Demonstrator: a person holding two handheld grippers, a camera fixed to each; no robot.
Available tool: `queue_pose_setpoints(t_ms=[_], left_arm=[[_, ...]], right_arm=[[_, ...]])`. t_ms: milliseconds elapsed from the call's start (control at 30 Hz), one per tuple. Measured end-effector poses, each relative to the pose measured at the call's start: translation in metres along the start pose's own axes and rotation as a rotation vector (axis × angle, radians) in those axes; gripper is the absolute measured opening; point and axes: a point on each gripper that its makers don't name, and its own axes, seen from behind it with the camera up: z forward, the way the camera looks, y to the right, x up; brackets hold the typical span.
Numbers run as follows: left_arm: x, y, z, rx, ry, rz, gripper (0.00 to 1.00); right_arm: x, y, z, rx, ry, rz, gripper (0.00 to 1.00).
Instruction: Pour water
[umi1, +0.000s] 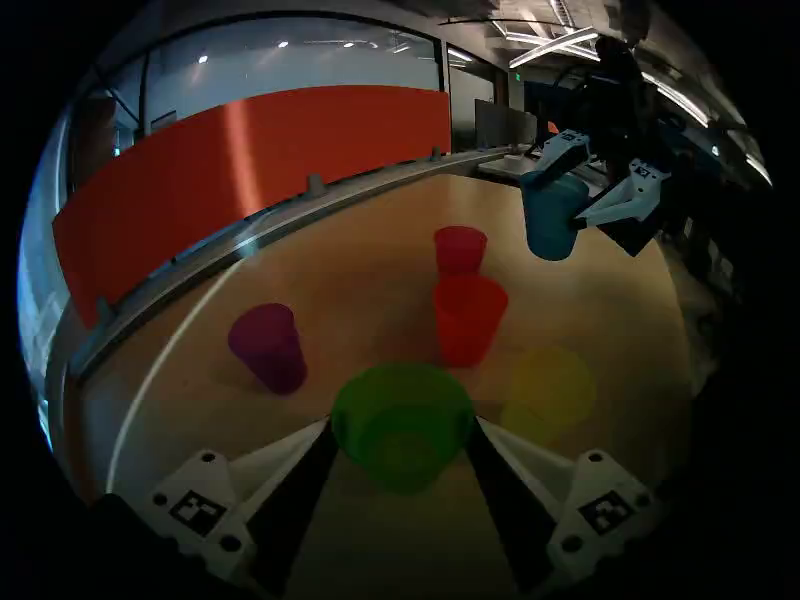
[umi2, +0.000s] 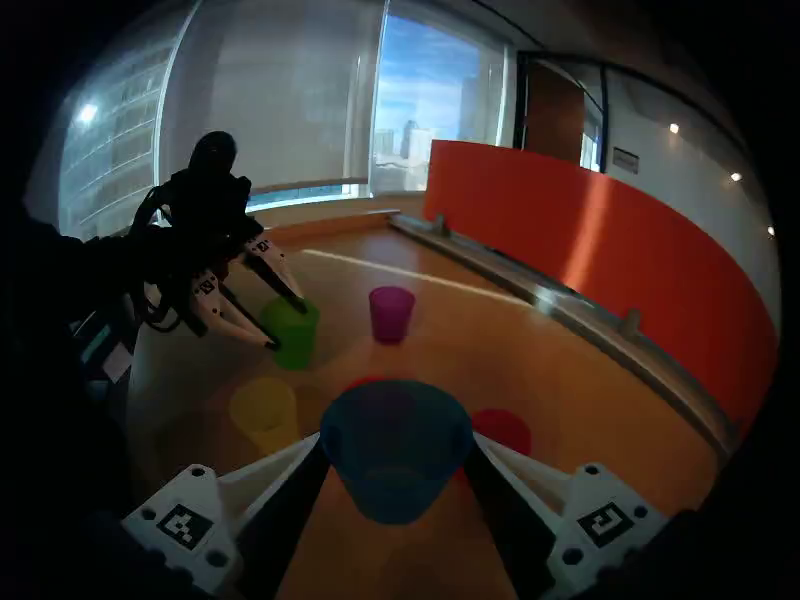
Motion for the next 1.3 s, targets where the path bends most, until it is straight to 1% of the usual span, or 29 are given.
queue_pose_setpoints(t_ms=[167, 400, 900, 1000, 1300], left_arm=[[-0.004, -0.003, 0.008, 0.003, -0.005, -0.001, 0.86], [-0.003, -0.003, 0.015, -0.007, 0.007, -0.019, 0.86], [-0.01, -0.001, 0.024, -0.007, 0.01, -0.023, 0.86], [-0.013, 0.0, 0.025, -0.007, 0.005, -0.025, 0.86], [-0.02, -0.002, 0.024, -0.005, 0.004, -0.046, 0.86]], right_arm=[[-0.005, 0.001, 0.003, 0.0, -0.011, 0.006, 0.91], [-0.009, 0.0, 0.006, 0.002, -0.02, 0.01, 0.91], [-0.016, -0.001, 0.006, -0.001, -0.033, 0.014, 0.91], [-0.016, 0.0, 0.006, -0.003, -0.033, 0.015, 0.91], [-0.018, 0.001, 0.007, -0.004, -0.032, 0.018, 0.91]])
